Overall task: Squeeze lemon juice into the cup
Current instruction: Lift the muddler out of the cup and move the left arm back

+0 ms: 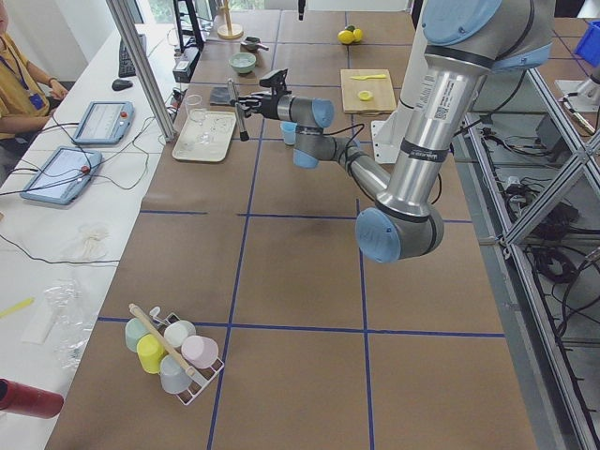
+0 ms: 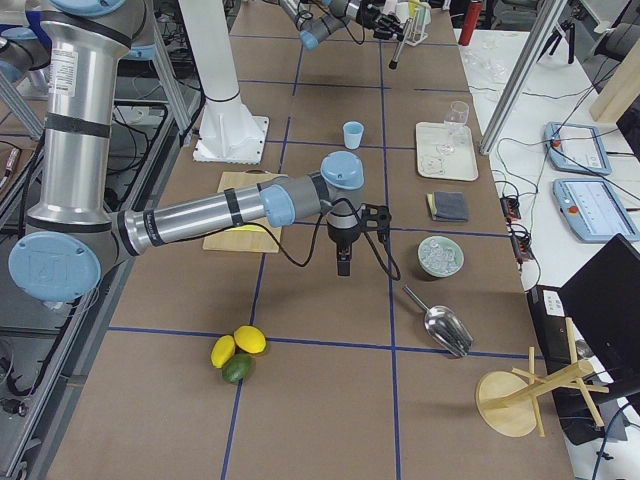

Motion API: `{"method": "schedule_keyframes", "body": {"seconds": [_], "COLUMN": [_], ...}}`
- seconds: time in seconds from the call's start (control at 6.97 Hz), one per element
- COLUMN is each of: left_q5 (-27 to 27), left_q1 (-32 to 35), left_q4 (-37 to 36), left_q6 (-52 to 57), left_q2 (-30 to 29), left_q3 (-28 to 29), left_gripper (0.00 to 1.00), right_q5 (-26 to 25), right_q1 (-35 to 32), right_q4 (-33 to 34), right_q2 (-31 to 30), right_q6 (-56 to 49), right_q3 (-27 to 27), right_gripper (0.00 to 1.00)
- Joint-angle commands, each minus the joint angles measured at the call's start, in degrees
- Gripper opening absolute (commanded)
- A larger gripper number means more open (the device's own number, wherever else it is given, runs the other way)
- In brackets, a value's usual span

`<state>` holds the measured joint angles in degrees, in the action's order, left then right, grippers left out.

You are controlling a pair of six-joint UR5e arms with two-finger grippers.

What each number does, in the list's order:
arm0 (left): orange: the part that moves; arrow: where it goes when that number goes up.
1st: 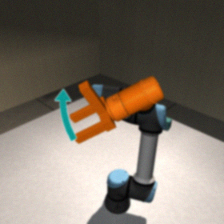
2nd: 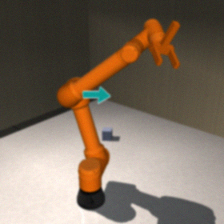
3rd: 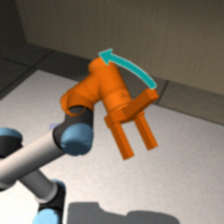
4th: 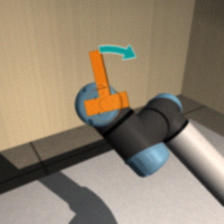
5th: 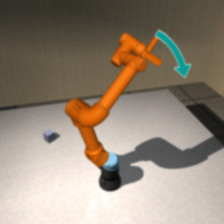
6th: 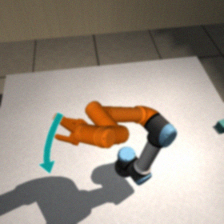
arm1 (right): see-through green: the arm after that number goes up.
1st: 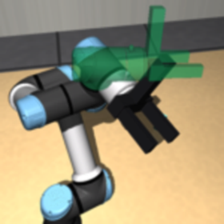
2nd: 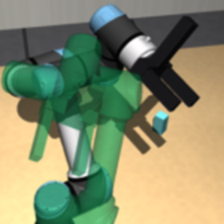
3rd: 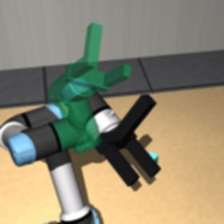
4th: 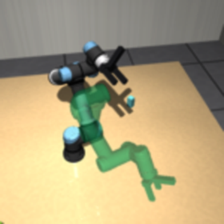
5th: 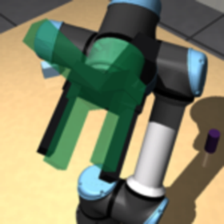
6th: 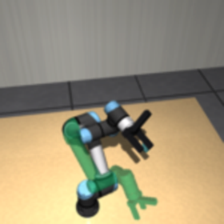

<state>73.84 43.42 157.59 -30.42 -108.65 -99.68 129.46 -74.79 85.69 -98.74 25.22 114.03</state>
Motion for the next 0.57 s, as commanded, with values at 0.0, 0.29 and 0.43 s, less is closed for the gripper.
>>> {"method": "schedule_keyframes", "body": {"seconds": [0.0,0.29,0.43], "left_q5": [22.9,30.8,33.5], "left_q1": [12.4,13.5,13.5], "left_q4": [-13.6,-31.4,-43.0], "left_q6": [-2.1,-2.1,-2.0], "left_q2": [1.7,8.9,10.4], "left_q3": [-0.2,-1.1,-4.1], "left_gripper": [0.00,0.00,0.00], "right_q5": [0.1,0.5,0.8], "right_q1": [0.0,0.0,0.0], "right_q4": [0.0,0.0,0.0], "right_q2": [0.0,0.0,0.0], "right_q6": [0.1,0.1,0.1], "right_q3": [0.0,-0.5,-0.5], "right_gripper": [1.00,1.00,1.00]}}
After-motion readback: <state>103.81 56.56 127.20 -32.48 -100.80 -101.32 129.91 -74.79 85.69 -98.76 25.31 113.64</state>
